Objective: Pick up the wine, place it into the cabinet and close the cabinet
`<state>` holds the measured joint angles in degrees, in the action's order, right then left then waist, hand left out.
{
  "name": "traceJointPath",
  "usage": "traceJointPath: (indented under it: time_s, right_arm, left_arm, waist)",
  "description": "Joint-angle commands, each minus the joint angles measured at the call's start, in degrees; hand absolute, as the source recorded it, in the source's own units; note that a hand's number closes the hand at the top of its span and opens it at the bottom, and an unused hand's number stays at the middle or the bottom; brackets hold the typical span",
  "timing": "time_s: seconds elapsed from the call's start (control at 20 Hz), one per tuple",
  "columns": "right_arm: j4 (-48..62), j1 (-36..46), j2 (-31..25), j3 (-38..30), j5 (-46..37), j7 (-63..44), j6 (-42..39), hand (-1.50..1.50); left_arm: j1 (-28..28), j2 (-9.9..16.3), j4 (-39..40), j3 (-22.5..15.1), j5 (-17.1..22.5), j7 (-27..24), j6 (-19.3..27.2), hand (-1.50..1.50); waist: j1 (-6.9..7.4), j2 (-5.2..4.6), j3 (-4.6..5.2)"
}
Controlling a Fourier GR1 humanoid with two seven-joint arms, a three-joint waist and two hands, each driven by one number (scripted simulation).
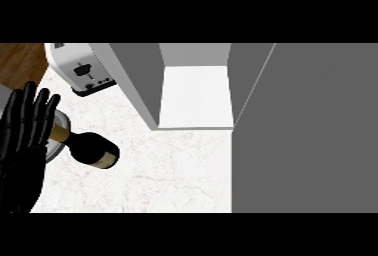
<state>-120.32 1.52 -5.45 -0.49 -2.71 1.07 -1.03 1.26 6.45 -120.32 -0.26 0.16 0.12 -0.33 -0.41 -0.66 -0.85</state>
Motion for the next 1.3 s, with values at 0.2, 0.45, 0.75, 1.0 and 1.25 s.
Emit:
traceJointPath:
  time_s: [0.2, 0.45, 0.75, 1.0, 1.25]
  right_arm:
    - [-2.6, -5.1, 0.7, 1.3, 1.5, -0.9, -1.1, -1.5]
    - [-5.4, -7.8, 1.7, 10.3, 7.6, -6.6, -7.0, -1.5]
    - [-15.6, -10.2, -0.1, 9.7, 10.7, -13.9, -6.5, -1.5]
    - [-22.6, -16.1, -0.5, 11.0, 11.9, -17.4, -7.2, -1.5]
    - [-23.9, -10.5, -1.5, 7.4, 13.6, -22.4, -6.0, -1.5]
  left_arm:
    - [-1.2, 8.7, 0.5, -1.5, 20.8, -7.5, -23.7, -1.5]
    - [4.1, 11.4, 3.2, -5.6, 39.6, -0.1, -33.8, -1.5]
    - [10.4, 25.5, -1.9, 2.8, 62.8, 6.0, -39.4, -1.5]
    - [11.1, 28.6, -1.6, 7.4, 70.2, 8.0, -40.1, -1.5]
    - [15.5, 33.0, -10.8, 12.4, 78.8, 11.7, -36.2, -1.5]
  waist:
    - [-0.98, 0.82, 1.12]
    - [-0.03, 0.83, 1.04]
    - [0.76, 0.92, 0.87]
    - [0.39, 0.83, 0.85]
    - [0.79, 0.86, 0.83]
